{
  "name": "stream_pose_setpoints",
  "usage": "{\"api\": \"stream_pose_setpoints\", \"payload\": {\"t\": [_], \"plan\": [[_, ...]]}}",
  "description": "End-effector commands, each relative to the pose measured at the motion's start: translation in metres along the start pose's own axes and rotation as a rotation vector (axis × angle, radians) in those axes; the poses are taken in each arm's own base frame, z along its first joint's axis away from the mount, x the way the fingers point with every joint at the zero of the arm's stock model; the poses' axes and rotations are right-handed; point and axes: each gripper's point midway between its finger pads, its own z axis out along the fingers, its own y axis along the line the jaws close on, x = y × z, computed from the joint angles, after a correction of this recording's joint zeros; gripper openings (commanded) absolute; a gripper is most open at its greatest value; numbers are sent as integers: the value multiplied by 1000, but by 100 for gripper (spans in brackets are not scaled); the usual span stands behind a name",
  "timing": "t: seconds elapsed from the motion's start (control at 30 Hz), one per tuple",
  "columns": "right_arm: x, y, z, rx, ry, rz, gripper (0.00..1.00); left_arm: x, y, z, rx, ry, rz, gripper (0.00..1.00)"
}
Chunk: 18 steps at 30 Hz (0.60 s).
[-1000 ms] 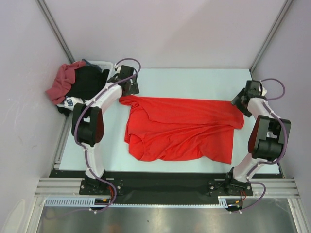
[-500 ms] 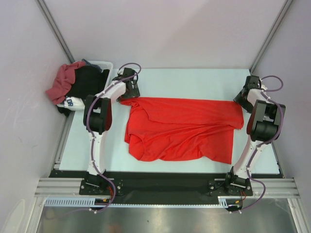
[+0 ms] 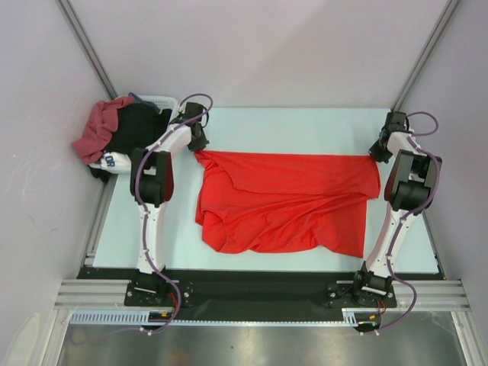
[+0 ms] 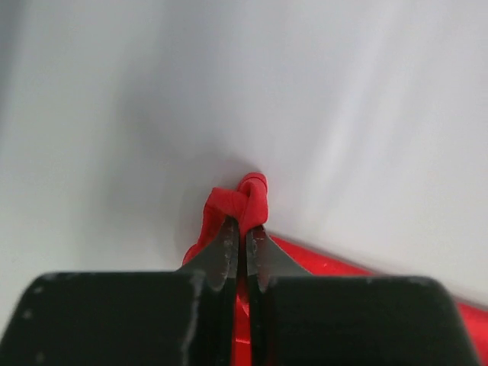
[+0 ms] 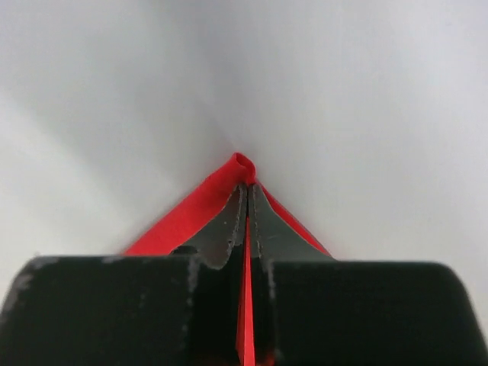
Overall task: Fold and stack the tank tops
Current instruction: Fold the tank top
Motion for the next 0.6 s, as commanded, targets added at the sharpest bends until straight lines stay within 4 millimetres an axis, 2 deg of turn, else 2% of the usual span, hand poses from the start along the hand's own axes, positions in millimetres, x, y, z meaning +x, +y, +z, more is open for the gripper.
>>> {"api": "stream_pose_setpoints", "payload": {"t": [0.0,0.23,0.27,0.3,0.33,0.37,0.4,0.43,0.47,0.5,0.53,0.57], "plan": [[7,11,14,-56,44,6,0,-16,-14,7,76,-18,-39,0],[-19,22,29,-77,1,54,0,-40,1,14,104,-55,-176,0],[-33,28,27,-92,-24,63,0,-46,6,14,98,-67,-199,0],[-37,31,29,-97,-30,71,0,-50,8,14,95,-79,-208,0],[-34,32,40,-92,-15,71,0,-59,8,12,94,-103,-219,0],[-51,40,35,-106,-43,79,0,-62,11,16,91,-107,-233,0],[-53,42,39,-110,-43,79,0,-67,11,17,96,-116,-238,0],[-51,42,49,-104,-34,84,0,-81,6,13,115,-144,-243,0],[-53,43,54,-105,-31,86,0,-79,6,23,109,-132,-241,0],[-68,50,49,-123,-58,93,0,-95,1,18,127,-162,-244,0],[-66,49,57,-118,-49,102,0,-99,-3,20,145,-166,-242,0],[-72,50,57,-121,-61,109,0,-96,-6,28,153,-159,-245,0]]}}
